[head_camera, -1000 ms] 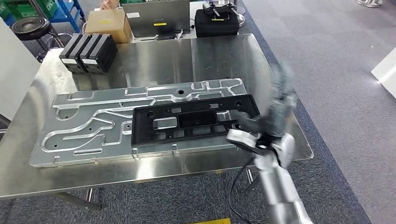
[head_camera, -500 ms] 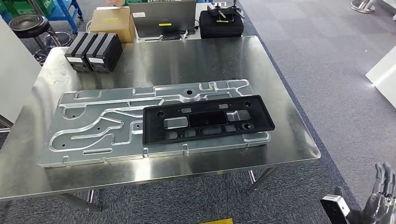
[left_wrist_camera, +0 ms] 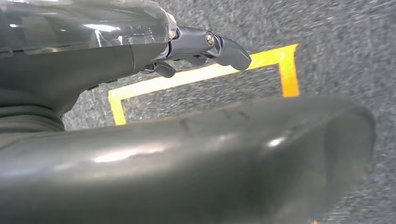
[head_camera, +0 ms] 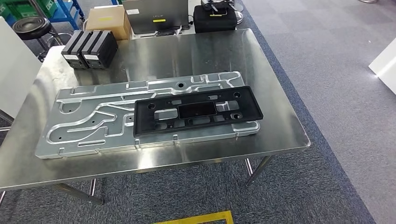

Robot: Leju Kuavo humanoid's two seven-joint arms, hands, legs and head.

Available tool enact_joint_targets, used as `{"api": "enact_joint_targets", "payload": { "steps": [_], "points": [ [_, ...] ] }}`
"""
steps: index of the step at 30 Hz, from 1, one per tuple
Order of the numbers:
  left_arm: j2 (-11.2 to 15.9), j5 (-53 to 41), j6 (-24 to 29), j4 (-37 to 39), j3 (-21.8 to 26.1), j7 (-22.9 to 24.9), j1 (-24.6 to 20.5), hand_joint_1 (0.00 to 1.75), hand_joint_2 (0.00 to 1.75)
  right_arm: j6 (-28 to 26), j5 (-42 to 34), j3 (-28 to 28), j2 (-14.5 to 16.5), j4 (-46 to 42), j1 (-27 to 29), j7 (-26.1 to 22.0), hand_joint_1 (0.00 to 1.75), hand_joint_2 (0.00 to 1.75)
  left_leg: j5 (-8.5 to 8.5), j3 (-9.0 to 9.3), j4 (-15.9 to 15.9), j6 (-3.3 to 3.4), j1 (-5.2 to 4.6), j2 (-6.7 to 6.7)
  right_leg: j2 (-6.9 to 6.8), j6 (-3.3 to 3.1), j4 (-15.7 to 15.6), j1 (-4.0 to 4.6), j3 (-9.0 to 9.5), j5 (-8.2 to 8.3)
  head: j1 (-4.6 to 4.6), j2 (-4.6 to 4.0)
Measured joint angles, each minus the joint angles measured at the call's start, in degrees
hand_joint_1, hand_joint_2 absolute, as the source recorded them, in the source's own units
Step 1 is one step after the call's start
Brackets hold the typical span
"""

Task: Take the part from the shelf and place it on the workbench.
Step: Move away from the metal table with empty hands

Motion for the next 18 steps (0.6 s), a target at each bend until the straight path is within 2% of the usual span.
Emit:
{"api": "enact_joint_targets", "payload": {
  "steps": [1, 2, 3, 6, 7, 8, 9, 10, 11, 12, 13, 14, 15, 16, 17, 18],
  "points": [
    [-0.02, -0.01, -0.02, 0.01, -0.02, 0.04, -0.07, 0.00, 0.00, 1.65, 1.47, 0.03, -0.07, 2.45, -0.12, 1.74, 0.00, 0.00, 1.15, 2.98, -4.62, 0.22, -0.11, -0.02, 0.03, 0.20, 0.14, 0.07, -0.42, 0.44, -0.01, 0.00],
    [-0.03, 0.00, -0.05, 0.01, -0.03, 0.04, -0.16, 0.00, 0.00, 2.95, 2.54, 0.07, -0.12, 4.53, -0.27, 2.87, 0.00, 0.00, 2.04, 5.09, -8.12, 0.51, -0.24, -0.07, 0.05, 0.48, 0.25, 0.11, -0.70, 0.86, 0.01, 0.00],
    [-0.04, 0.00, -0.08, 0.01, -0.04, 0.05, -0.23, 0.00, 0.00, 3.67, 3.12, 0.11, -0.15, 6.31, -0.43, 3.46, 0.00, 0.00, 2.49, 6.21, -10.14, 0.82, -0.38, -0.11, 0.06, 0.79, 0.32, 0.11, -0.86, 1.28, 0.00, 0.00],
    [-0.10, 0.00, -0.12, 0.01, -0.08, 0.10, -0.05, 0.00, 0.00, 4.23, 3.61, 0.19, -0.34, 10.04, -0.79, 4.03, 0.00, 0.00, 3.72, 5.77, -10.54, 1.81, -0.67, -0.07, 0.11, 1.87, 0.15, -0.15, -0.95, 2.31, 0.00, 0.00],
    [-0.14, 0.00, -0.13, 0.01, -0.10, 0.13, -0.02, 0.00, 0.00, 4.62, 3.74, 0.21, -0.50, 10.94, -0.84, 4.11, 0.00, 0.00, 4.39, 5.35, -10.61, 2.17, -0.65, 0.03, 0.17, 2.17, 0.55, -0.25, -1.21, 1.60, 0.01, 0.00],
    [-0.17, 0.00, -0.15, 0.01, -0.16, 0.20, -0.02, 0.00, 0.00, 5.39, 4.01, 0.27, -0.67, 11.76, -0.86, 4.24, 0.00, 0.00, 5.13, 4.79, -10.71, 2.54, -0.56, 0.14, 0.24, 2.43, 1.74, -0.35, -1.68, -0.12, 0.01, 0.00],
    [-0.20, 0.00, -0.22, 0.01, -0.29, 0.34, -0.05, 0.00, 0.00, 6.49, 4.37, 0.39, -0.81, 12.43, -0.91, 4.35, 0.00, 0.00, 5.83, 4.08, -10.74, 2.79, -0.46, 0.25, 0.29, 2.62, 4.28, -0.43, -2.45, -3.07, 0.01, 0.00],
    [-0.22, 0.00, -0.32, 0.01, -0.50, 0.62, -0.06, 0.00, 0.00, 7.78, 4.78, 0.60, -0.92, 13.03, -0.98, 4.44, 0.00, 0.00, 6.42, 3.29, -10.70, 2.94, -0.47, 0.32, 0.30, 2.81, 7.86, -0.43, -3.32, -6.43, 0.01, 0.00],
    [-0.24, 0.00, -0.47, 0.01, -0.77, 1.00, -0.03, 0.00, 0.00, 8.97, 5.12, 0.83, -0.97, 13.57, -1.06, 4.50, 0.00, 0.00, 7.01, 2.46, -10.63, 3.01, -0.50, 0.40, 0.30, 3.00, 11.76, -0.44, -4.03, -9.09, 0.01, 0.00],
    [-0.25, 0.01, -0.66, 0.01, -1.10, 1.51, -0.01, 0.00, 0.00, 10.00, 5.31, 1.07, -1.01, 14.06, -1.15, 4.60, 0.00, 0.00, 7.57, 1.62, -10.52, 2.98, -0.53, 0.48, 0.30, 3.18, 15.12, -0.45, -4.39, -10.64, 0.01, 0.00],
    [-0.30, 0.03, -0.86, 0.00, -1.54, 2.12, -0.01, 0.00, 0.00, 10.93, 5.42, 1.29, -1.00, 14.54, -1.24, 4.82, 0.00, 0.00, 8.12, 0.78, -10.33, 2.91, -0.55, 0.56, 0.29, 3.27, 16.84, -0.47, -3.94, -10.61, 0.01, 0.00],
    [-0.38, 0.07, -1.02, 0.00, -2.03, 2.77, -0.02, 0.00, 0.00, 11.80, 5.43, 1.45, -0.99, 14.94, -1.32, 5.23, 0.00, 0.00, 8.60, -0.08, -10.08, 2.80, -0.55, 0.61, 0.28, 3.28, 16.47, -0.49, -2.48, -9.43, 0.01, 0.00],
    [-0.55, 0.10, -1.14, 0.00, -2.64, 3.44, -0.05, 0.00, 0.00, 12.68, 5.40, 1.56, -0.97, 15.31, -1.40, 5.81, 0.00, 0.00, 9.03, -0.89, -9.77, 2.66, -0.54, 0.63, 0.27, 3.22, 14.19, -0.52, -0.08, -7.91, 0.01, 0.00],
    [-0.79, 0.13, -1.19, -0.01, -3.34, 4.10, -0.08, 0.00, 0.00, 13.62, 5.29, 1.62, -0.97, 15.59, -1.46, 6.53, 0.00, 0.00, 9.41, -1.67, -9.38, 2.47, -0.55, 0.63, 0.28, 3.06, 10.15, -0.53, 3.29, -6.96, 0.01, 0.00],
    [-1.10, 0.13, -1.19, -0.02, -4.07, 4.64, -0.12, 0.00, 0.00, 14.60, 5.09, 1.64, -0.97, 15.80, -1.53, 7.29, 0.00, 0.00, 9.73, -2.32, -8.96, 2.24, -0.59, 0.63, 0.30, 2.77, 5.59, -0.42, 6.57, -6.87, 0.00, 0.00],
    [-1.37, 0.14, -1.19, -0.03, -4.82, 5.00, -0.17, 0.00, 0.00, 15.54, 4.87, 1.63, -0.97, 15.99, -1.58, 8.01, 0.00, 0.00, 10.06, -2.75, -8.66, 1.95, -0.64, 0.64, 0.33, 2.46, 1.98, -0.27, 8.94, -7.30, 0.00, 0.00]
  ]
}}
